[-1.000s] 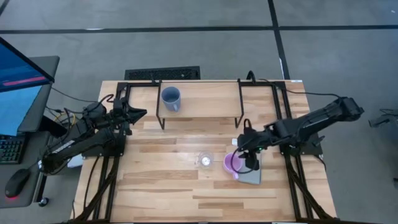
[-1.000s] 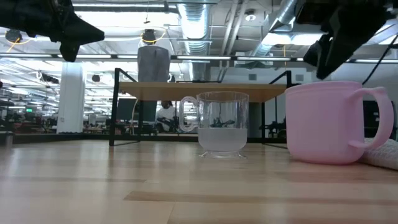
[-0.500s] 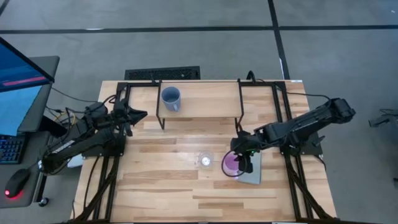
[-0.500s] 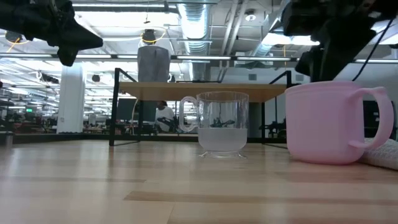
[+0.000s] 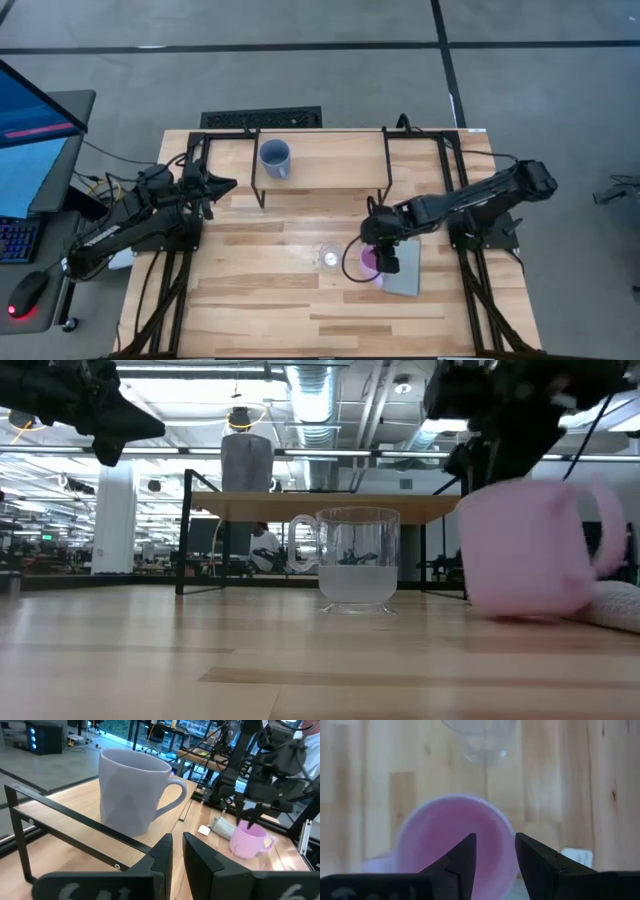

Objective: Stack small to large cups/mugs on shelf
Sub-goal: Put the pink cup on the shelf

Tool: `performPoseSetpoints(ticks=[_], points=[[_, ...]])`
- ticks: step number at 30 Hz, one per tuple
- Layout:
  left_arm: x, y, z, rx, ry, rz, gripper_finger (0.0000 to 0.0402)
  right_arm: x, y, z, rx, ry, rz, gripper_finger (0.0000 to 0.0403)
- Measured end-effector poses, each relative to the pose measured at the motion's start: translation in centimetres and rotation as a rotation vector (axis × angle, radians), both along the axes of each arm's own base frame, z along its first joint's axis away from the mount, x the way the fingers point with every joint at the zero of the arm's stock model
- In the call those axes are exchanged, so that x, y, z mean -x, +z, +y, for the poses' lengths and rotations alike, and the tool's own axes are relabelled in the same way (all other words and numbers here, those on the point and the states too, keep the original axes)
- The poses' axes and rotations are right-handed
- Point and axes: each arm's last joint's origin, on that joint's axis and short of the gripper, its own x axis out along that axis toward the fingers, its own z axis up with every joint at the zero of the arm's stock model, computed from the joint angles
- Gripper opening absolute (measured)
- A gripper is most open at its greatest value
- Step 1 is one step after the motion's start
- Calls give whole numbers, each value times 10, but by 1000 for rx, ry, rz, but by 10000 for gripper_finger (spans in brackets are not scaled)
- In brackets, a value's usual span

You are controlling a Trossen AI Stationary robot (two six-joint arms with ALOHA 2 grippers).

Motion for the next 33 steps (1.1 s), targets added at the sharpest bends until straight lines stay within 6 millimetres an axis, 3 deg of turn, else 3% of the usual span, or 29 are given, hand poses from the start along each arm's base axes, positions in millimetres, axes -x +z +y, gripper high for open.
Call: performPoseSetpoints(ticks=[6, 15, 33], points=[[0, -2, 0, 9, -1, 19, 33, -4, -13, -4, 16, -1, 74, 159], [0, -3, 0, 11, -2, 29, 33, -12, 12, -3, 24, 40, -27, 159], [0, -4, -1, 19, -21, 35, 33, -8, 10, 8, 8, 57, 27, 159]])
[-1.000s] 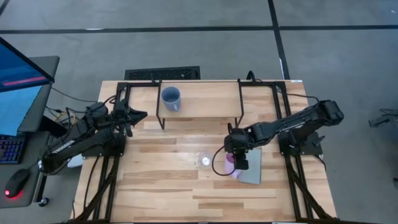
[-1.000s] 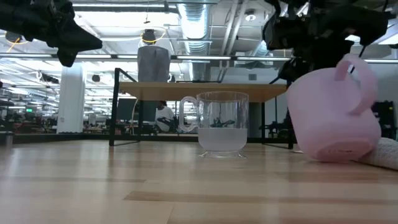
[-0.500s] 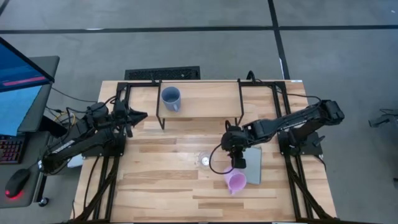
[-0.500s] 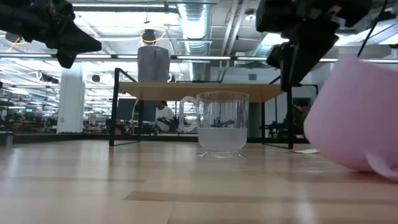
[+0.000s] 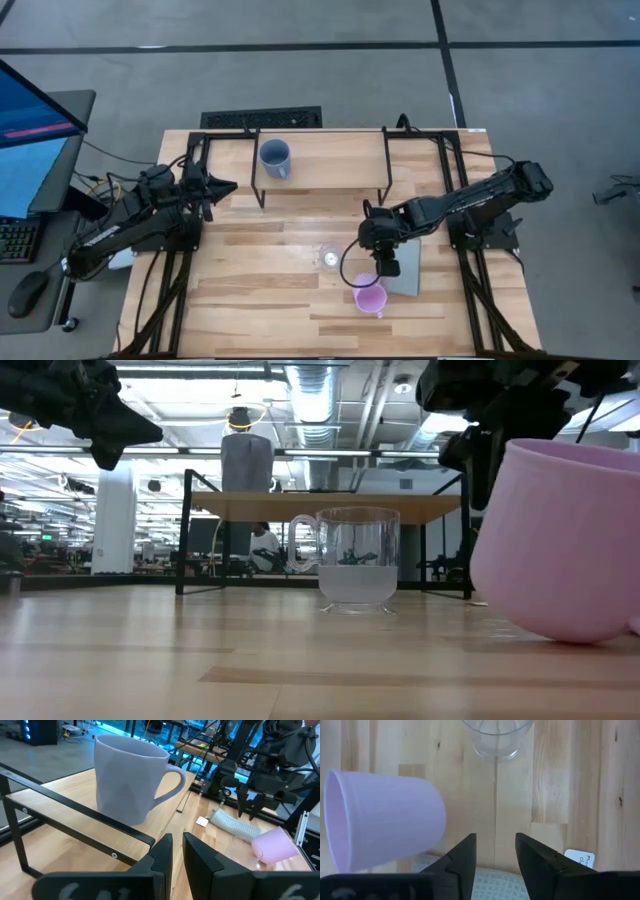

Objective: Stack small to large cups/mugs on shelf
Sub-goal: Put the pink cup on the shelf

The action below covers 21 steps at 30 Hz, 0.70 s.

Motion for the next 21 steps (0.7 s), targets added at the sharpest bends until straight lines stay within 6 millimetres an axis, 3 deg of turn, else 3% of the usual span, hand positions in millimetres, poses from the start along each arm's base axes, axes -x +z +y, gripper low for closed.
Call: performPoseSetpoints(ticks=[8, 16, 21], points=[[0, 0, 0, 11, 6, -3, 33, 1, 0, 2, -67, -13, 23, 159], [0, 0, 0, 11, 6, -3, 33, -1, 22, 13, -85, 41, 13, 159], [0, 0, 0, 12, 6, -2, 33, 11, 21, 23, -46, 71, 91, 159]])
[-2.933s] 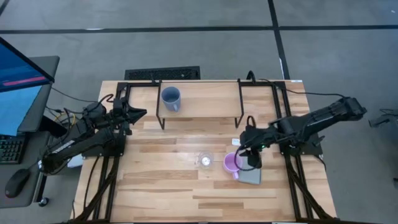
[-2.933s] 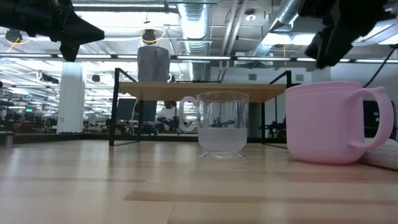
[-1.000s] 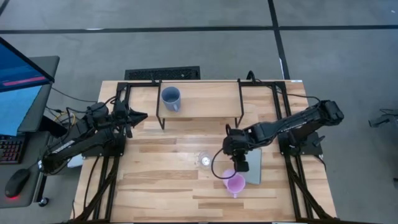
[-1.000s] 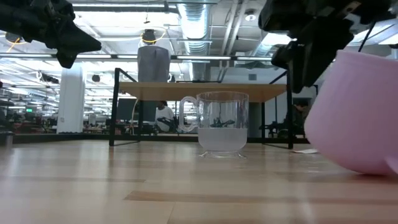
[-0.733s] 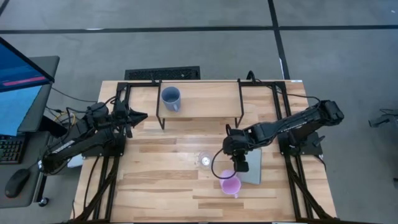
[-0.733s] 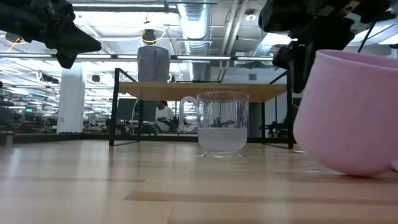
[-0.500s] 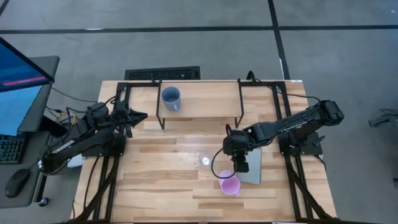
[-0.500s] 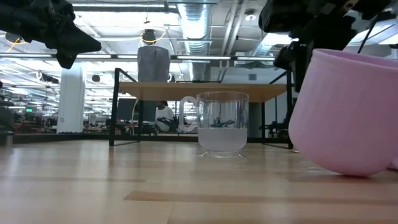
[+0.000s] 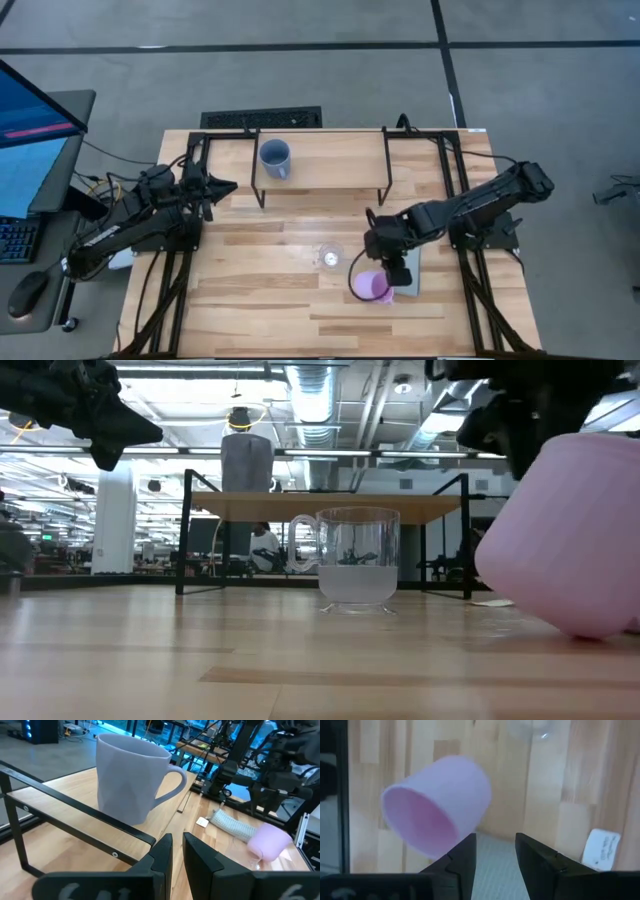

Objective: Stack small to large cups/mugs on shelf
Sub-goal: Put the pink cup on the shelf

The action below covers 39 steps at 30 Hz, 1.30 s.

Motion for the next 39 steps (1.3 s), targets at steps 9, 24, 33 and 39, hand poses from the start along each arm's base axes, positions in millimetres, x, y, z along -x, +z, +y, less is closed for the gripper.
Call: performPoseSetpoints(ticks=[9, 24, 33, 39], points=[[0, -1, 0, 57, 8, -3, 33, 6, 0, 15, 49, 44, -11, 159], [0, -1, 0, 57, 7, -3, 33, -6, -14, 25, 28, 67, -38, 159], [1, -5, -1, 84, 5, 29, 33, -5, -13, 31, 1, 26, -34, 159], [1, -6, -1, 86, 11, 35, 33, -5, -13, 33, -10, 30, -32, 159]])
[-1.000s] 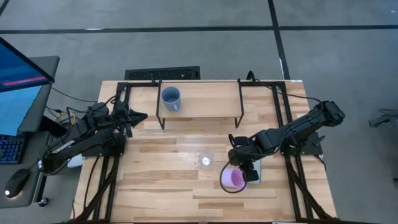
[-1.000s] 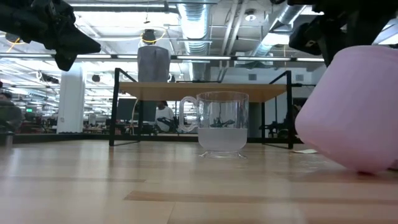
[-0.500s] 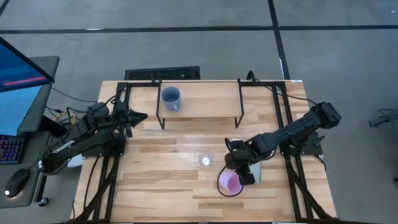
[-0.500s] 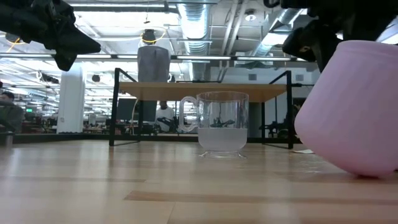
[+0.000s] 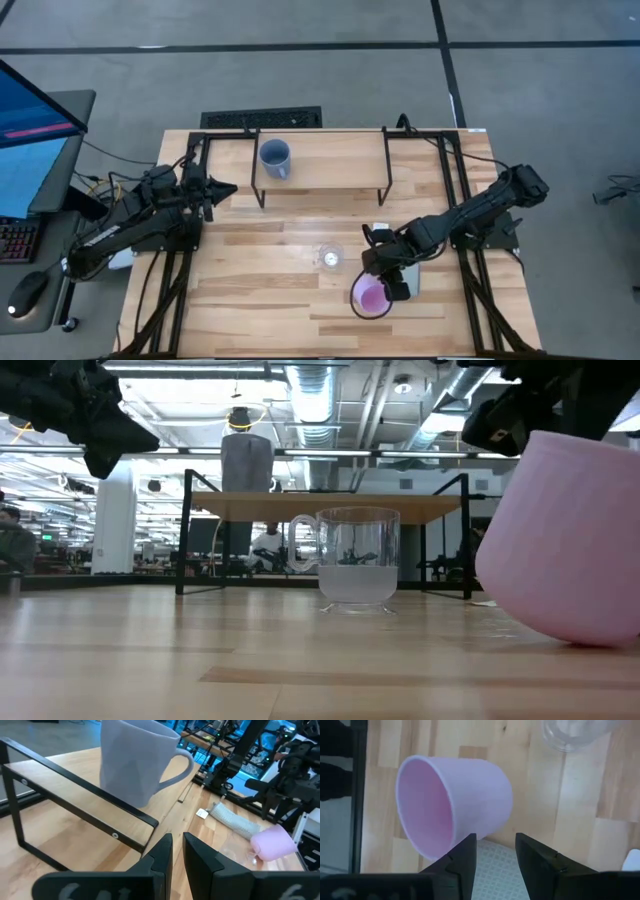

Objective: Stack small to large cups/mugs on shelf
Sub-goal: Put the pink cup on the shelf

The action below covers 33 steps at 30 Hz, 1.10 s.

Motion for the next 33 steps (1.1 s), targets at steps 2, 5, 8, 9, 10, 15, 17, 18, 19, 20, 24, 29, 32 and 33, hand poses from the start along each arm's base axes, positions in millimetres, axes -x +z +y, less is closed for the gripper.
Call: performPoseSetpoints(ticks=[2, 5, 8, 9, 10, 15, 17, 18, 19, 20, 24, 29, 32, 33], points=[[0, 0, 0, 0, 0, 0, 33, 1, 0, 0, 9, 3, 0, 159], [0, 0, 0, 4, 1, -1, 33, 2, 4, -1, 44, -7, 11, 159], [0, 0, 0, 4, 1, -2, 33, 1, 12, -1, 57, -6, 6, 159], [0, 0, 0, 4, 1, -2, 33, 1, 14, -1, 61, -5, 12, 159], [0, 0, 0, 4, 1, -2, 33, 1, 15, -1, 65, -1, 18, 159], [0, 0, 0, 3, 1, -1, 33, 2, 16, 2, 63, 14, 12, 159], [0, 0, 0, 3, 1, -2, 33, 3, 16, 3, 60, 13, 10, 159], [0, 0, 0, 4, 1, -1, 33, 3, 16, 4, 60, 13, 11, 159], [0, 0, 0, 4, 1, 0, 33, 3, 16, 5, 60, 15, 11, 159], [0, 0, 0, 5, 1, 1, 33, 4, 16, 5, 59, 17, 11, 159], [0, 0, 0, 6, 1, 3, 33, 3, 14, 9, 53, 15, 14, 159], [0, -1, 0, 2, 5, 5, 33, 5, 15, 14, 46, 36, -1, 159], [0, -1, 0, 3, 14, 11, 33, 5, 14, 15, 52, 61, -13, 159], [0, -1, 0, 5, 16, 15, 33, 5, 14, 14, 60, 61, -10, 159]])
